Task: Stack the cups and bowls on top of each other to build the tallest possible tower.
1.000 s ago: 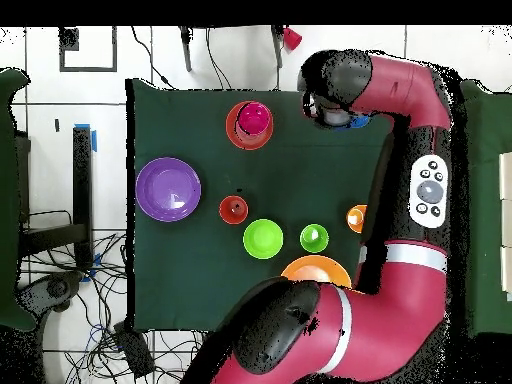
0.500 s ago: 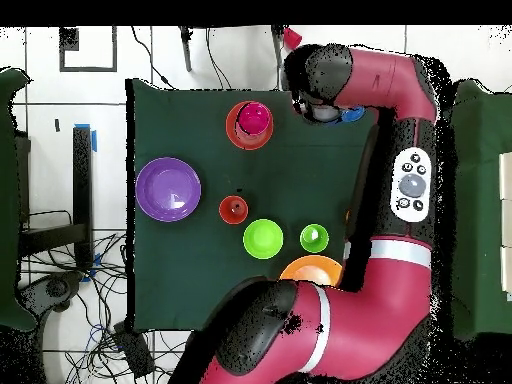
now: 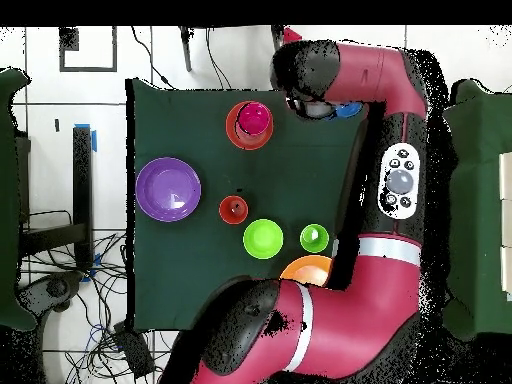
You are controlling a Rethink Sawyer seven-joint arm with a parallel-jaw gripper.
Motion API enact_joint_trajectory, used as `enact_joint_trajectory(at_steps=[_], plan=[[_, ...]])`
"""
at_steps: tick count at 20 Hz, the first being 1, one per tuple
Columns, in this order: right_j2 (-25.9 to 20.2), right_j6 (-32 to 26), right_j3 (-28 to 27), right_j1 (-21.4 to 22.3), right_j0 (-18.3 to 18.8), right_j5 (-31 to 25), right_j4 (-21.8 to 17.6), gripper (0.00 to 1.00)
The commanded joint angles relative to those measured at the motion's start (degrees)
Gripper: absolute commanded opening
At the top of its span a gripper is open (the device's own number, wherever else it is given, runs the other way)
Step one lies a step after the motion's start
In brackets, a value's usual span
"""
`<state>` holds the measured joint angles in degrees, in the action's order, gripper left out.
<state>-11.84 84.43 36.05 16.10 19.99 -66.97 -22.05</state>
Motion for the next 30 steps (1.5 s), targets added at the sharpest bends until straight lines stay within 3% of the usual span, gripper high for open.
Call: enact_joint_trajectory(at_steps=[1,7,15,21,30], plan=[[0.9,-10.0,-4.0,-0.9,-2.0,-8.1,-5.7,0.00],[3.7,-8.4,-2.6,-0.8,-3.1,-5.2,-6.6,0.00],[5.3,-5.3,-7.6,-5.7,-4.6,-1.2,-8.7,0.00],[5.8,-1.7,-5.5,-4.5,-5.0,6.0,-7.6,0.00],[11.3,5.5,-5.3,-3.3,-7.9,7.8,-7.3,0.00]])
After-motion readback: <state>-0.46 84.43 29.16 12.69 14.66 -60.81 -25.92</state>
